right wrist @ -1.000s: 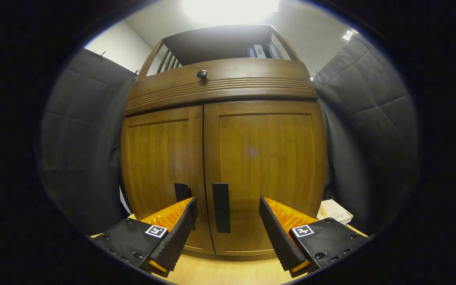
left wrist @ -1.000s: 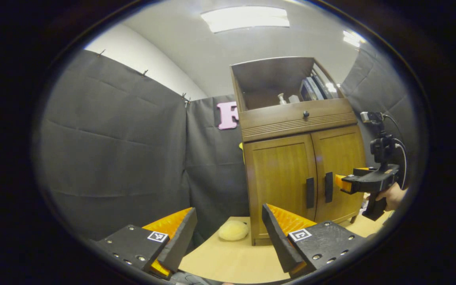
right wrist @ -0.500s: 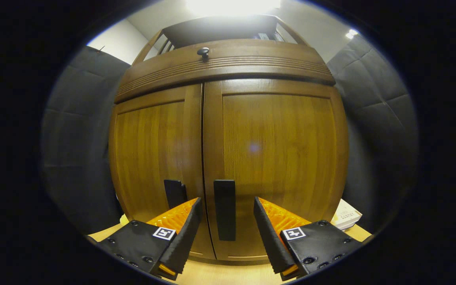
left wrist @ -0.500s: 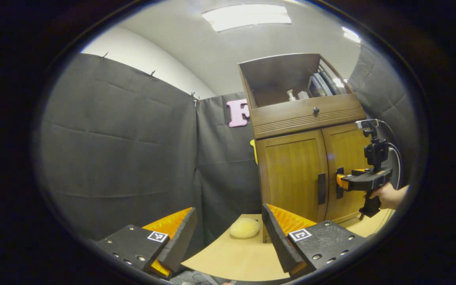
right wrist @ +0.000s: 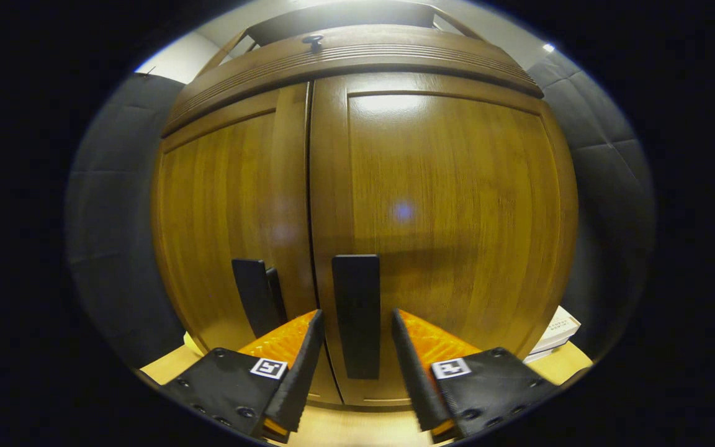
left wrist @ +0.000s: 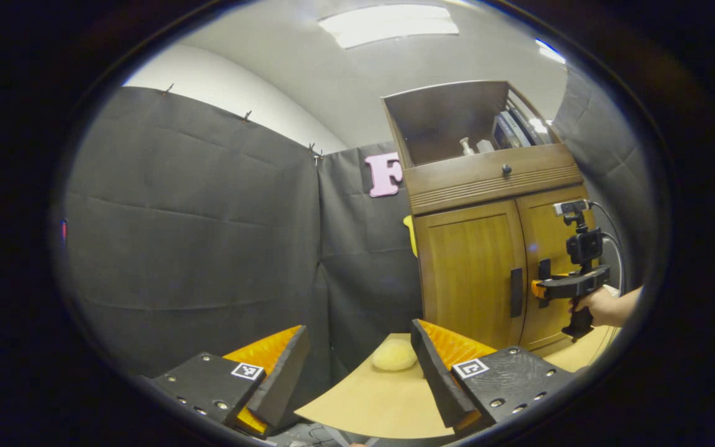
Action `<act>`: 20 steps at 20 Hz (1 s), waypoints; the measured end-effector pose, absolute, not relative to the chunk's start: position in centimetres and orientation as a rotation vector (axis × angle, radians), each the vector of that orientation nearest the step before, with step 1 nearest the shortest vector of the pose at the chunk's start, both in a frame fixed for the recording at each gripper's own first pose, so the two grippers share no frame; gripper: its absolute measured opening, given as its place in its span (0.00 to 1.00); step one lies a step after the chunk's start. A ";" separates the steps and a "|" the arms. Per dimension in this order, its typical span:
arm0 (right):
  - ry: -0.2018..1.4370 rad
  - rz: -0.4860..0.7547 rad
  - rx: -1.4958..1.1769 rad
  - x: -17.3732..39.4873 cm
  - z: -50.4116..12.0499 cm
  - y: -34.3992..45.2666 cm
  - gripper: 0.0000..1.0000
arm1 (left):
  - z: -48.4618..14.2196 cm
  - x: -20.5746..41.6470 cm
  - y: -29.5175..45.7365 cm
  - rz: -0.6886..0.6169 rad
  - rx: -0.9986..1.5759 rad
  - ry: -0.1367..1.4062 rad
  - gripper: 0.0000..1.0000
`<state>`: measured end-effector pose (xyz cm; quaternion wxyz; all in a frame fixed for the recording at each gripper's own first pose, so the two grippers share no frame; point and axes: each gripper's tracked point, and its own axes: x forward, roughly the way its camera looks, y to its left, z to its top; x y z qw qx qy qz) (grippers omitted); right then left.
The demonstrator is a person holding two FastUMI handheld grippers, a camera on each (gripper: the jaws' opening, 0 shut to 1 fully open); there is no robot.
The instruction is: Open the right door of the double-door shoe cabinet with the right hand, and open the left door with the left hand.
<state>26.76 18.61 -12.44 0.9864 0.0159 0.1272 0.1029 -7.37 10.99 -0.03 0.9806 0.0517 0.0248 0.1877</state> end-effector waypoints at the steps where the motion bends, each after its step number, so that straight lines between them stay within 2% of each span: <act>1: 0.263 0.207 0.047 26.8 -12.7 18.9 0.59 | 0.0 -7.4 11.0 0.379 0.102 0.054 0.96; 4: 0.269 0.197 0.062 26.6 -12.7 19.1 0.32 | -0.1 -7.6 11.1 0.381 0.101 0.053 0.95; 5: 0.255 0.200 0.047 26.7 -12.6 19.0 0.26 | 0.0 -7.6 11.1 0.380 0.102 0.052 0.96; 6: 0.258 0.202 0.050 26.5 -12.5 18.8 0.26 | 0.1 -7.6 11.1 0.377 0.103 0.051 0.96; 7: 0.259 0.206 0.059 26.4 -12.6 18.9 0.15 | 0.2 -7.6 11.0 0.374 0.103 0.049 0.96; 9: 0.267 0.216 0.070 25.9 -12.7 18.9 0.12 | 0.2 -7.7 10.9 0.366 0.098 0.042 0.96; 10: 0.263 0.221 0.070 25.5 -12.5 18.8 0.15 | 0.1 -7.7 10.9 0.358 0.094 0.038 0.96; 11: 0.266 0.227 0.071 25.1 -12.5 18.7 0.12 | 0.2 -7.6 10.8 0.349 0.092 0.034 0.96; 12: 0.263 0.233 0.076 24.7 -12.3 18.6 0.15 | 0.2 -7.5 10.7 0.339 0.092 0.030 0.96; 13: 0.266 0.240 0.082 24.2 -12.2 18.5 0.12 | 0.3 -7.4 10.6 0.329 0.091 0.027 0.96; 15: 0.269 0.260 0.091 23.3 -12.1 18.1 0.15 | 0.3 -7.2 10.4 0.307 0.087 0.022 0.96; 17: 0.271 0.282 0.101 22.2 -12.1 17.7 0.15 | 0.3 -7.0 10.0 0.283 0.079 0.018 0.96; 18: 0.273 0.293 0.103 21.6 -11.9 17.5 0.12 | 0.3 -6.9 9.8 0.267 0.075 0.017 0.96; 20: 0.273 0.310 0.105 20.7 -11.6 17.0 0.15 | 0.1 -6.7 9.5 0.238 0.071 0.016 0.96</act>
